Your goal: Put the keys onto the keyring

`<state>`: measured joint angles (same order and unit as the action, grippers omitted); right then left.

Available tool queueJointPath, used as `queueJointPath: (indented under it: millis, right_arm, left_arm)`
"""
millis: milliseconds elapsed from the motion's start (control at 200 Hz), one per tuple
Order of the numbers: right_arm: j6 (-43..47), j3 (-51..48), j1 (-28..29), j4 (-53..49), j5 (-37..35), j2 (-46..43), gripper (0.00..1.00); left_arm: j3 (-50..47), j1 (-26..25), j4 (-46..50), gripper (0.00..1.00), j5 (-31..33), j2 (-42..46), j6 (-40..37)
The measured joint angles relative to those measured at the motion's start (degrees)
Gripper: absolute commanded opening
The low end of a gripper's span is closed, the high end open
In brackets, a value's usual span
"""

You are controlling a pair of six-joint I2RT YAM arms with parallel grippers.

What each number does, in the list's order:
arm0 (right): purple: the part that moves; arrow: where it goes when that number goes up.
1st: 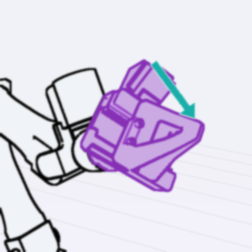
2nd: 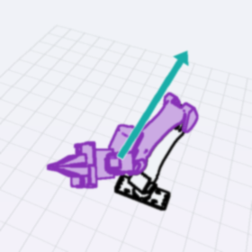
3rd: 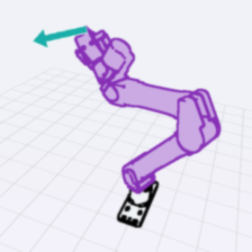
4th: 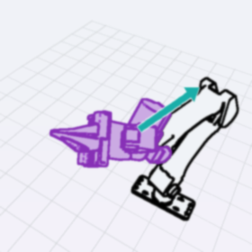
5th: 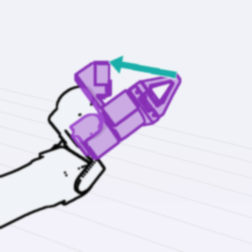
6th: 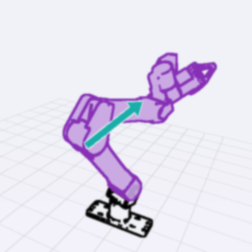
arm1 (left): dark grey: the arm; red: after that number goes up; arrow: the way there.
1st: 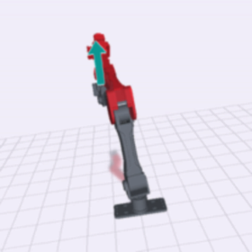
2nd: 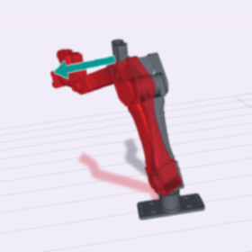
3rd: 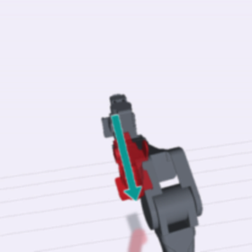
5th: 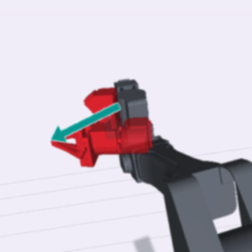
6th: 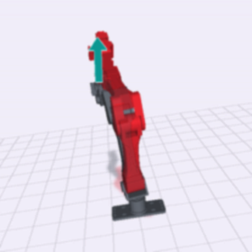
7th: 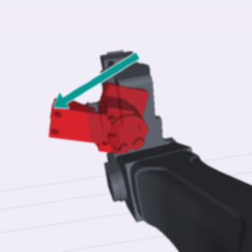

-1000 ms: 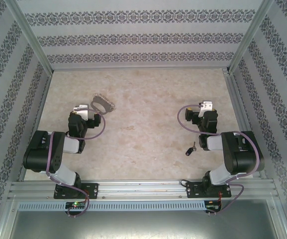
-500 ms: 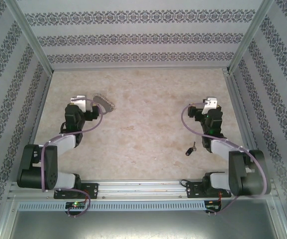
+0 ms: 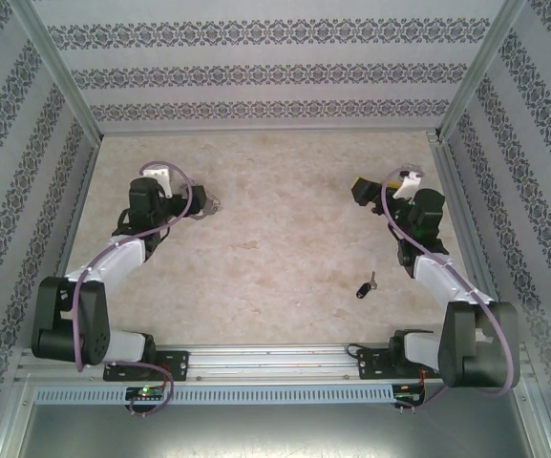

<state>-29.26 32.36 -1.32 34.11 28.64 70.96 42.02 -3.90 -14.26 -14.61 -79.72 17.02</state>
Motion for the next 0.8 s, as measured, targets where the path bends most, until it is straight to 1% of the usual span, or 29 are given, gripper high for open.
queueJointPath:
  millis: [115,175,280,415,535,660,804]
  right_arm:
    - [-1.09,0.13,3.98,-2.43,4.09,0.68,0.93]
    - [-1.18,0.13,6.27,-3.80,4.46,1.14,0.91]
    - [-0.55,0.79,10.88,-7.74,3.50,2.95,0.88]
    - [0.52,2.45,16.20,-13.60,-0.52,6.32,0.83]
    - [0.70,3.82,19.85,-18.93,-6.45,8.28,0.82]
    - [0.48,4.90,21.77,-22.75,-10.62,9.05,0.81]
    - [0.42,5.64,22.97,-24.96,-13.68,9.03,0.81]
  left_arm:
    - [0.28,-2.32,0.81,1.00,-3.19,-3.69,1.86]
    - [0.81,-3.54,1.25,1.00,-4.09,-5.55,2.58]
    - [2.95,-4.85,3.15,0.96,-5.29,-8.44,2.84]
    - [7.72,-6.01,6.71,0.93,-5.79,-12.52,2.29]
    - [11.56,-6.27,9.75,0.87,-5.55,-15.93,1.25]
    - [13.88,-6.27,11.98,0.82,-4.52,-18.99,0.48]
    - [15.69,-6.27,13.46,0.81,-3.69,-22.27,-0.33]
